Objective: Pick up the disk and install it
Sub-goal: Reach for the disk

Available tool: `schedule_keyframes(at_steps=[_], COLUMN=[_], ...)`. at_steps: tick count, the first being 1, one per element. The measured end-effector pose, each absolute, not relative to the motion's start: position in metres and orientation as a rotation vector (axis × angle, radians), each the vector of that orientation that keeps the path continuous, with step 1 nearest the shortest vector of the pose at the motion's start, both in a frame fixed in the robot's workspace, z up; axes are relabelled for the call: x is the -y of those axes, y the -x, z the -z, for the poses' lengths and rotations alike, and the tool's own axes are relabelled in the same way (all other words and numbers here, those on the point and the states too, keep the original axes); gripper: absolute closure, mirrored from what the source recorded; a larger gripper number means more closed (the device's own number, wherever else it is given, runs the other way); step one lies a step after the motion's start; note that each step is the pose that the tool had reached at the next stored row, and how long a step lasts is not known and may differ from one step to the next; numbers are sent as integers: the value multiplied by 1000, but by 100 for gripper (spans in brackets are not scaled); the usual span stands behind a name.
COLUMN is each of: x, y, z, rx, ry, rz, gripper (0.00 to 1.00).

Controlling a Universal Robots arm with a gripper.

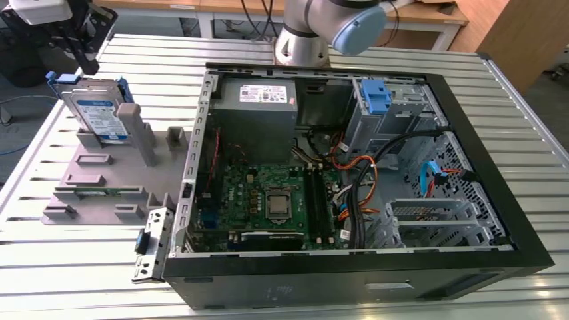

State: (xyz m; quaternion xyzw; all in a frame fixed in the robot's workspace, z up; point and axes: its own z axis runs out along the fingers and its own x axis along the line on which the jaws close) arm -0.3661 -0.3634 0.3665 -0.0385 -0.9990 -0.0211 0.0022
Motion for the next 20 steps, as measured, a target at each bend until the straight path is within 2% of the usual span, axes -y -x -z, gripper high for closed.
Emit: schedule_keyframes(at_steps=[20], x=[345], y=[385], z=[-352], rx=[3134], ry=[121], rz=[66], gripper=[89])
